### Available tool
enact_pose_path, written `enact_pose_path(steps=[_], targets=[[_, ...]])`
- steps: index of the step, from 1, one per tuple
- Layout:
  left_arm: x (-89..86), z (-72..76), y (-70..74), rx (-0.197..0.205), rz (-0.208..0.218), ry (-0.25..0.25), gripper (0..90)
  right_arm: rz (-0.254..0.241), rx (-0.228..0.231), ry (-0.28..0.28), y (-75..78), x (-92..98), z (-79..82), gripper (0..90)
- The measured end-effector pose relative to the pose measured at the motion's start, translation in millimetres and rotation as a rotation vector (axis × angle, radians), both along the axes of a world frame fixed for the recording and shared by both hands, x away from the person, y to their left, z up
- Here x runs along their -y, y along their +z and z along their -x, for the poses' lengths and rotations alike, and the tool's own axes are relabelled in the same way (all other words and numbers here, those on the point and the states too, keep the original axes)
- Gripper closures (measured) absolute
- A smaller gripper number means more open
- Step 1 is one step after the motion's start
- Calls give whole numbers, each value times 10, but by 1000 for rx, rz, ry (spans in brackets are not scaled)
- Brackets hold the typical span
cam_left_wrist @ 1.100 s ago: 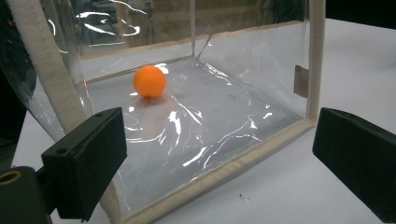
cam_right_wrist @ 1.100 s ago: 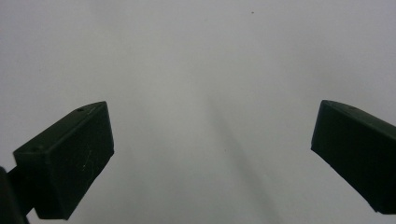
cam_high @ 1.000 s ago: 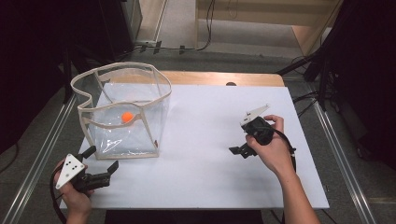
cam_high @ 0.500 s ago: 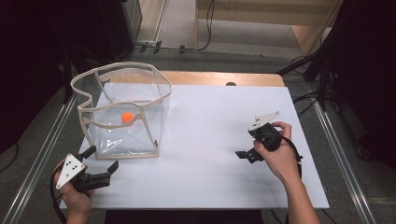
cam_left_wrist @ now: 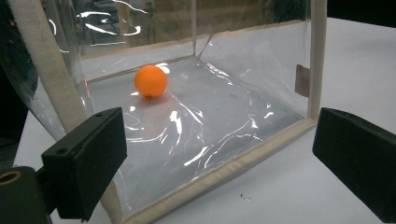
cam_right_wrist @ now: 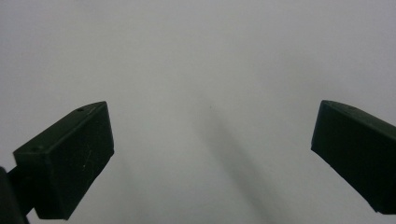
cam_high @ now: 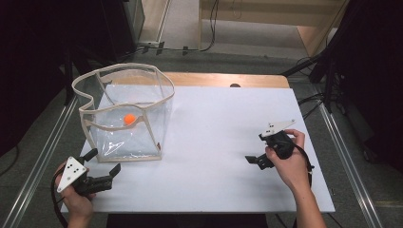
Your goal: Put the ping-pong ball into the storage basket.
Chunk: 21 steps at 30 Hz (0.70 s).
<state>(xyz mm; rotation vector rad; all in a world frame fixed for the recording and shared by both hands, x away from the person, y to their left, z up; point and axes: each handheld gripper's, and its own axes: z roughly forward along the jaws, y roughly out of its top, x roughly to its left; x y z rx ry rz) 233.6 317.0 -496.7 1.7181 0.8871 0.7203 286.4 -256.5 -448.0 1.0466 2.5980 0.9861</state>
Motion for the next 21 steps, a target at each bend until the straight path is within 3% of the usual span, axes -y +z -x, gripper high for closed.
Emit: enact_pose_path(steps=[21], targets=[[1, 0, 0, 1, 0, 3, 36, -62, 50, -72, -126, 296, 200, 0]])
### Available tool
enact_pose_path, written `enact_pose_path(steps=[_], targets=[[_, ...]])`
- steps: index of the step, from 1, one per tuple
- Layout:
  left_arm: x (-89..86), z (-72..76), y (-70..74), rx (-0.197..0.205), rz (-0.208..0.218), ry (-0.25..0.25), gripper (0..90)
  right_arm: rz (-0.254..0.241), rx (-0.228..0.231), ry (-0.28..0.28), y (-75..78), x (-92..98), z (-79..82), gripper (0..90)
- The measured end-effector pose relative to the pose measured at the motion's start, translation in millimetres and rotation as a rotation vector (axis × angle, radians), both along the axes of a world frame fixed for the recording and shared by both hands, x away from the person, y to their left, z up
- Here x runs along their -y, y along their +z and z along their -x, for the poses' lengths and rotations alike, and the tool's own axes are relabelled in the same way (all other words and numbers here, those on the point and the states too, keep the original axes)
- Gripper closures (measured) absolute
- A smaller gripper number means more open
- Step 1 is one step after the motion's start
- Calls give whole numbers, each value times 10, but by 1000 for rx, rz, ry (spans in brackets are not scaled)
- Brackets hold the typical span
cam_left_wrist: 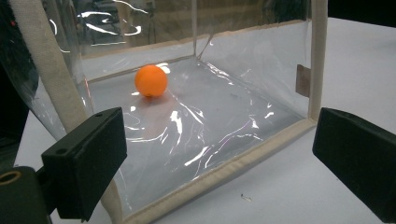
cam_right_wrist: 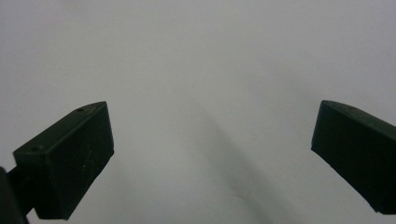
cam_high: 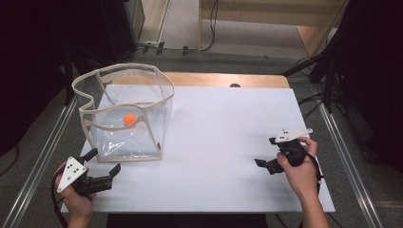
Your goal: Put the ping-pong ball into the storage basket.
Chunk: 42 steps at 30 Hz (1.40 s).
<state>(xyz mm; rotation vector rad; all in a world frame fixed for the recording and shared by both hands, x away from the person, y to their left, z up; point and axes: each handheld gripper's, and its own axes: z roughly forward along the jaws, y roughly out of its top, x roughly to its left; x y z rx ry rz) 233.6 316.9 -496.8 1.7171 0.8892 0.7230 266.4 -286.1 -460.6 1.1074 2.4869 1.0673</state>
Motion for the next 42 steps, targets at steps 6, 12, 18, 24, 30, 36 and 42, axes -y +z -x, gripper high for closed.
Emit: enact_pose_path(steps=[6, 12, 18, 24, 30, 36, 42], targets=[[2, -1, 0, 0, -1, 1, 36, -12, 12, -18, -47, 76, 51, 0], [2, -2, 0, 0, -2, 0, 36, -35, 26, -37, -114, 169, 106, 0], [4, -2, 0, 1, -8, -2, 36, -64, 46, -51, -164, 261, 179, 0], [4, -1, 0, 2, -3, 0, 36, -94, 59, -68, -225, 344, 243, 0], [5, -3, -1, 2, -2, 1, 36, -125, 84, -77, -288, 416, 296, 0], [5, -3, -1, 2, -4, 1, 36, -144, 94, -95, -330, 486, 349, 0], [5, -2, -1, 3, -6, -1, 36, -173, 113, -105, -376, 560, 411, 0]])
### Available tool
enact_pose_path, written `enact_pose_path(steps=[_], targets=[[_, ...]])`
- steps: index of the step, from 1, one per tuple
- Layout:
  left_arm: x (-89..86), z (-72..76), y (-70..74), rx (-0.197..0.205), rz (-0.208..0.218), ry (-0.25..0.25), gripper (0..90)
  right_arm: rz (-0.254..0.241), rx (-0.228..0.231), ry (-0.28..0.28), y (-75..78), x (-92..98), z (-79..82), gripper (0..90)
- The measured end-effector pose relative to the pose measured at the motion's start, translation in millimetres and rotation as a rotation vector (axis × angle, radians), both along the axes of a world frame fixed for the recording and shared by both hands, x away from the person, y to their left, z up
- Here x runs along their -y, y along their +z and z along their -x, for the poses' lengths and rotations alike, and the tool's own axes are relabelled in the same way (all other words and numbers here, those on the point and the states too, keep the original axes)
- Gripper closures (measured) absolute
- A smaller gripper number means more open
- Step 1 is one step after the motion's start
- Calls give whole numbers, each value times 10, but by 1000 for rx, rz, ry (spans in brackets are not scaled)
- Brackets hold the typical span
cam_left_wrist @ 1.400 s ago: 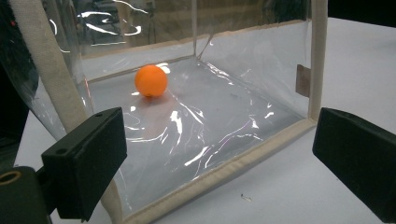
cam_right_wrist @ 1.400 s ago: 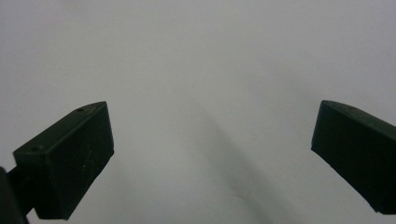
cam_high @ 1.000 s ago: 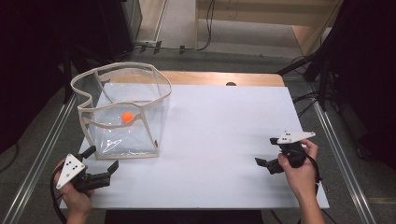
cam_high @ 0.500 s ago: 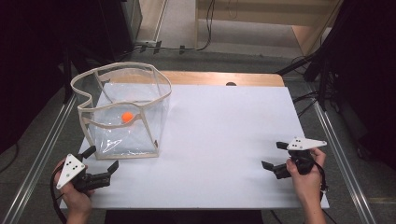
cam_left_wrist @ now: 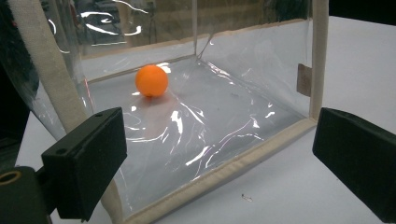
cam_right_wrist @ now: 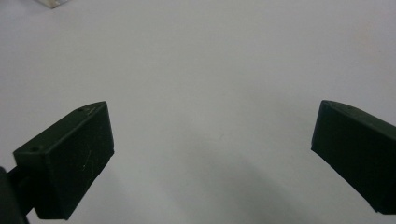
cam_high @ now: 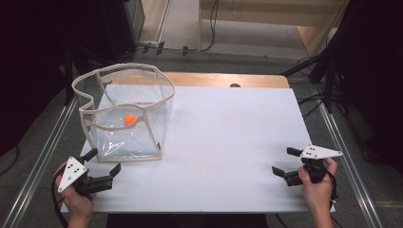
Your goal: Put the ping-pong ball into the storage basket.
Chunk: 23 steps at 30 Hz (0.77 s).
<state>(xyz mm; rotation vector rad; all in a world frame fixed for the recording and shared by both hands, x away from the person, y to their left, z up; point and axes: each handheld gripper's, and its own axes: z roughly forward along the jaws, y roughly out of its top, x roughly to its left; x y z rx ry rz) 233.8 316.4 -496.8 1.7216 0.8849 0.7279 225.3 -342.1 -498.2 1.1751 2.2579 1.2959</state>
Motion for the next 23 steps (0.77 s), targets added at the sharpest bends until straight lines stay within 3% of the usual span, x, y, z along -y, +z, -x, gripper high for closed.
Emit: enact_pose_path(steps=[3, 12, 23], targets=[[0, -1, 0, 0, 3, 0, 36, -37, 17, -14, -38, 45, 38, 0], [1, -3, 1, 0, 1, -3, 36, -72, 55, -63, -91, 169, 133, 0], [1, -3, 1, 0, 2, -4, 36, -75, 56, -79, -123, 203, 152, 0]])
